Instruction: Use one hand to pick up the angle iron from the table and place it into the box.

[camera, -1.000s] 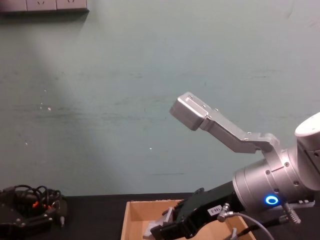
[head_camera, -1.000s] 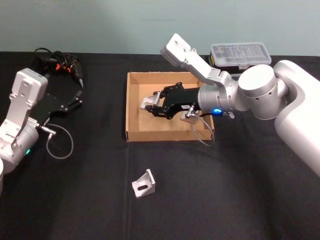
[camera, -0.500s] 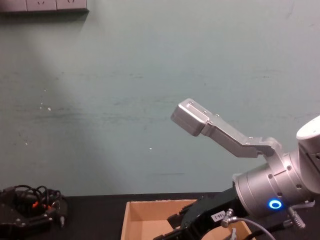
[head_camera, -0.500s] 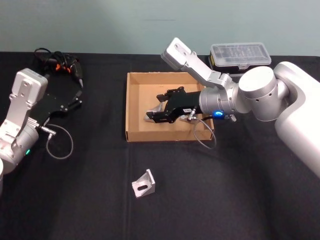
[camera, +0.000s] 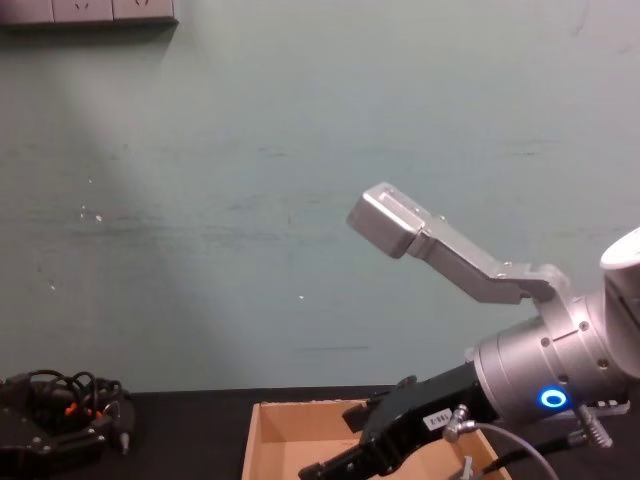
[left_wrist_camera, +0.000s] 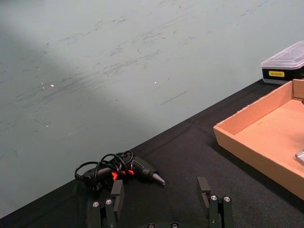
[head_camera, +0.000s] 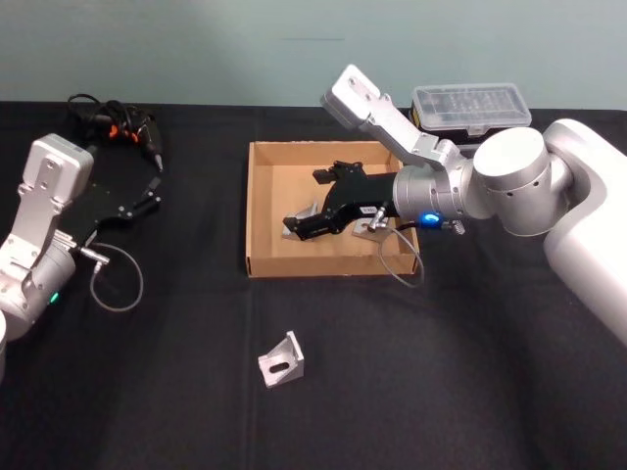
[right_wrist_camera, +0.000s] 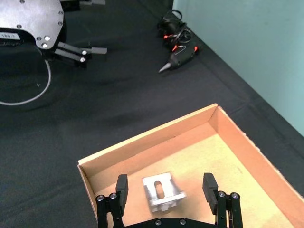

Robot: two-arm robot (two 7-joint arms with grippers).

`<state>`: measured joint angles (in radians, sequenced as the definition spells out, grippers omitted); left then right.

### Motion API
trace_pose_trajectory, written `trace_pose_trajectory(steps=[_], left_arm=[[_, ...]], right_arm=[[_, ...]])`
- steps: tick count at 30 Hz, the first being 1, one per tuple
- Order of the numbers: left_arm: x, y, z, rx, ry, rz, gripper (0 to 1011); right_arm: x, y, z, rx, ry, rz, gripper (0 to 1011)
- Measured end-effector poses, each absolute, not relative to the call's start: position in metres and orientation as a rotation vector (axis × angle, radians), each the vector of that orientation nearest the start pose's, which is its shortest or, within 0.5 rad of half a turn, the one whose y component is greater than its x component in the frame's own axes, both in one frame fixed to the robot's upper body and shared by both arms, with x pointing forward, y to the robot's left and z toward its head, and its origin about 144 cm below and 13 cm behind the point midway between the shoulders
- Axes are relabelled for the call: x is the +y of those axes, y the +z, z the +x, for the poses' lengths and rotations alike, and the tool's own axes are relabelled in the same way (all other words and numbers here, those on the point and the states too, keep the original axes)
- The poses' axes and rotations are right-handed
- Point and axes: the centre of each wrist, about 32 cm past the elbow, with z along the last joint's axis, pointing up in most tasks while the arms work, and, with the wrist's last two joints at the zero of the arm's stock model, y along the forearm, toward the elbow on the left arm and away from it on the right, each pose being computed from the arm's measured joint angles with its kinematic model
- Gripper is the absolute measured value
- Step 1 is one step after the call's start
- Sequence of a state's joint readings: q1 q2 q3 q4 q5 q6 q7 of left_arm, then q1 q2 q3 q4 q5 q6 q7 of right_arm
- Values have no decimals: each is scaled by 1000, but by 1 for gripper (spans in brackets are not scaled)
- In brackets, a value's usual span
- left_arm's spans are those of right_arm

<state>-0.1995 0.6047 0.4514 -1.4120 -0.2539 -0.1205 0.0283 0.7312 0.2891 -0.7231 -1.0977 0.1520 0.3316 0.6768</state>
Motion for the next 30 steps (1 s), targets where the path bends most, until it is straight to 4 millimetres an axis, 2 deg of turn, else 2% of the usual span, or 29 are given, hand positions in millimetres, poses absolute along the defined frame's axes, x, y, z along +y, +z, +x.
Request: trace_pose_trajectory(steps=[7, 13, 20, 26, 30], left_arm=[[310, 1140, 489, -285, 1248, 304, 1000], [310, 1140, 489, -285, 1248, 304, 1000], [310, 1140, 489, -285, 1248, 304, 1000], [310, 1140, 489, -285, 1248, 304, 1000], [310, 1140, 489, -285, 1248, 304, 1000]], right_arm=[[-179, 1233, 608, -53, -541, -555, 1004], [-193, 1250, 596, -78, -561, -479, 1004], [-225, 1287, 568, -137, -515, -395, 1004], [-247, 1302, 541, -113, -476, -354, 1004], [-254, 1305, 526, -82, -431, -346, 1004]])
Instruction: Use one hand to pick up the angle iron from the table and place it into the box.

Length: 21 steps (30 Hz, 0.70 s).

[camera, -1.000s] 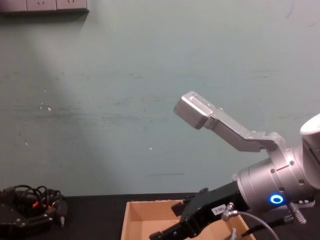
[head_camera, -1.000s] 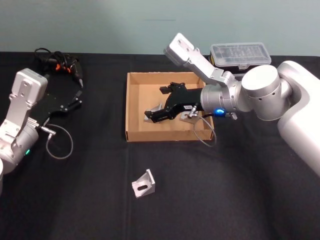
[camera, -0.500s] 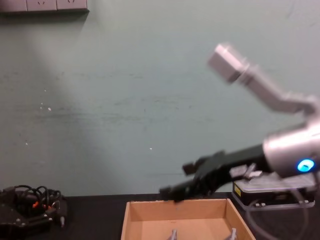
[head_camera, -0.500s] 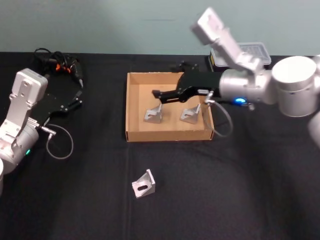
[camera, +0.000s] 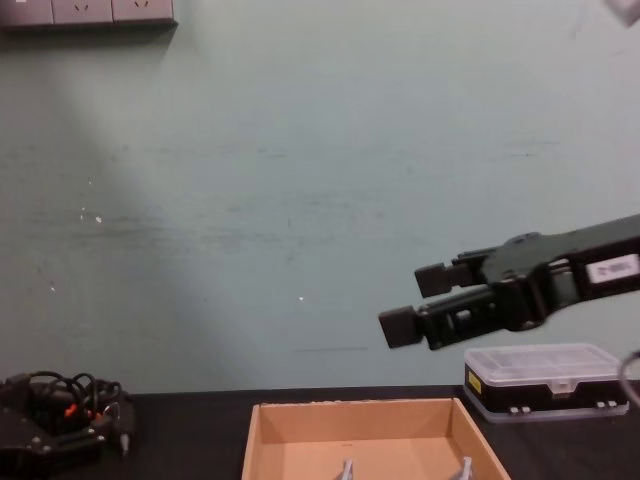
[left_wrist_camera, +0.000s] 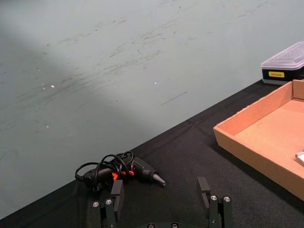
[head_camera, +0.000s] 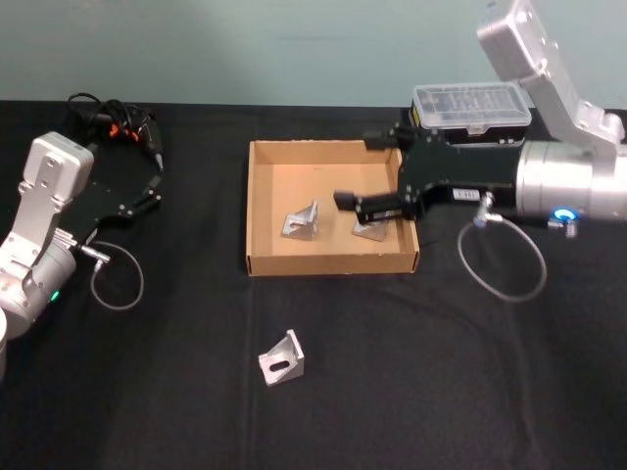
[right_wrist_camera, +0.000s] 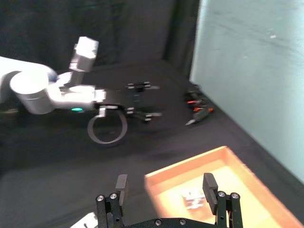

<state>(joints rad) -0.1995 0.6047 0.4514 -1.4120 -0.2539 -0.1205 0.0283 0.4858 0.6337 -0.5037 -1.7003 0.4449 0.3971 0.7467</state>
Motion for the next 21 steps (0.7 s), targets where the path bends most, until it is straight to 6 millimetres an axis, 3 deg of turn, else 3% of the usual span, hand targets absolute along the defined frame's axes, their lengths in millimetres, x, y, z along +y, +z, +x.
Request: trace_pose_trajectory(steps=[11, 21], left_arm=[[310, 1140, 489, -285, 1248, 304, 1000], [310, 1140, 489, -285, 1248, 304, 1000]], right_arm=[[-253, 1293, 503, -42, -305, -431, 1004], [-241, 1279, 501, -92, -223, -565, 1004]])
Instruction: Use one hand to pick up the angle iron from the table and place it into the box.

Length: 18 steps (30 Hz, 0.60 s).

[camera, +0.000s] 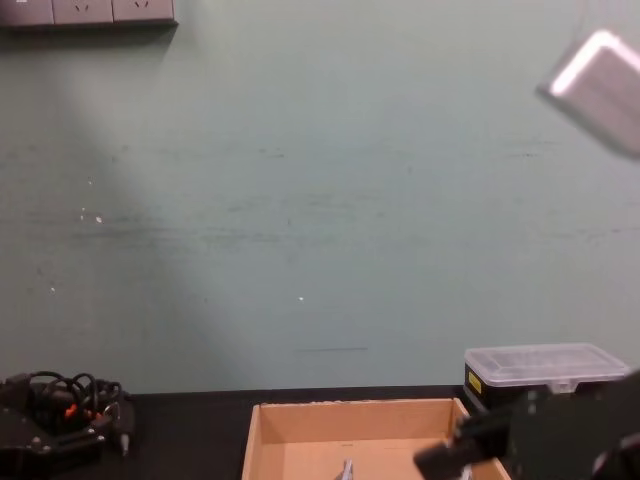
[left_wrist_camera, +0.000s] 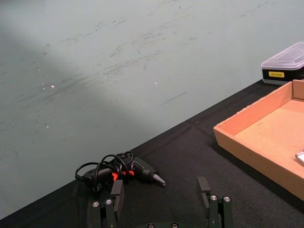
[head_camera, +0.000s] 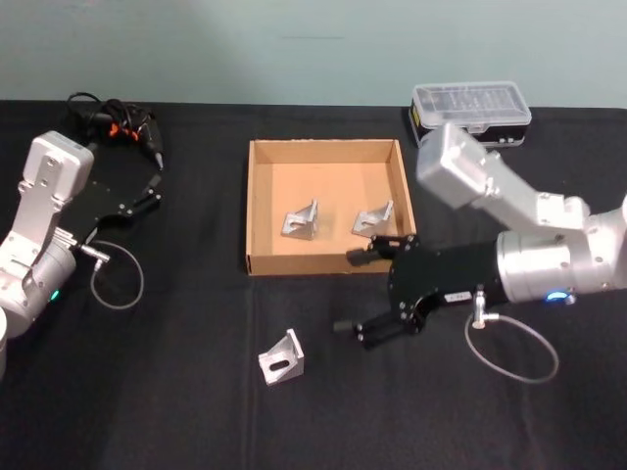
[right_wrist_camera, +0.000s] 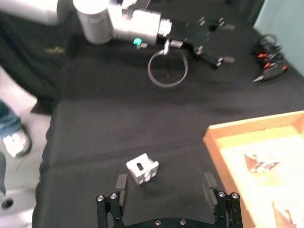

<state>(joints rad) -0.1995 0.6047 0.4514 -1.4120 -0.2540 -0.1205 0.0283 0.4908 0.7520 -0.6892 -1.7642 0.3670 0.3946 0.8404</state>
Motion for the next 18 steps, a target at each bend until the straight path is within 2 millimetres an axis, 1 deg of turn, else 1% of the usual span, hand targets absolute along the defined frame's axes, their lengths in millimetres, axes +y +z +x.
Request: trace_pose_trajectory(steps=[8, 14, 15, 18], left_arm=[[310, 1140, 489, -285, 1248, 304, 1000], [310, 1140, 489, -285, 1248, 304, 1000], [310, 1140, 489, -285, 1248, 304, 1000], [310, 1140, 489, -285, 1248, 304, 1000]], right_arm=[[-231, 1267, 508, -111, -175, -626, 1004], [-217, 1254, 516, -120, -135, -659, 1004], [-217, 1254, 516, -120, -135, -659, 1004], [-208, 1249, 520, -128, -117, -668, 1004]])
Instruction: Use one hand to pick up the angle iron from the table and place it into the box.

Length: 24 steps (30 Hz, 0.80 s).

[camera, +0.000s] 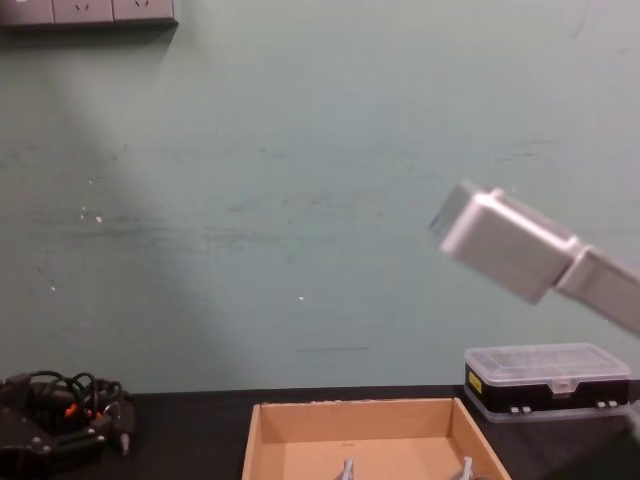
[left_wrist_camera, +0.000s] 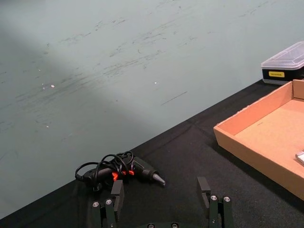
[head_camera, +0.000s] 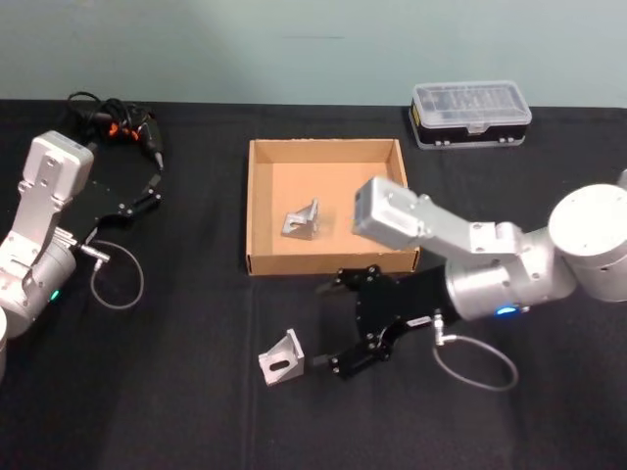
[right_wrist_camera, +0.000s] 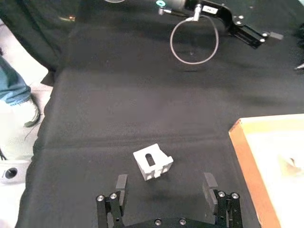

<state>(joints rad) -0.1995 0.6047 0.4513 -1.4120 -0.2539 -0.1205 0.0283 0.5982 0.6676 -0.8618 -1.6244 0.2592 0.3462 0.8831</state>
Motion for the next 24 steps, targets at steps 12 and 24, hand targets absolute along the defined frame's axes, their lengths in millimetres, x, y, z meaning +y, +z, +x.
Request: trace_pose_trajectory(steps=[12, 24], left_arm=[[310, 1140, 489, -285, 1248, 304, 1000], [310, 1140, 489, -285, 1248, 304, 1000]], right_arm=[[-183, 1234, 533, -140, -66, -685, 1004], [-164, 1224, 541, -147, 3, -718, 1004]])
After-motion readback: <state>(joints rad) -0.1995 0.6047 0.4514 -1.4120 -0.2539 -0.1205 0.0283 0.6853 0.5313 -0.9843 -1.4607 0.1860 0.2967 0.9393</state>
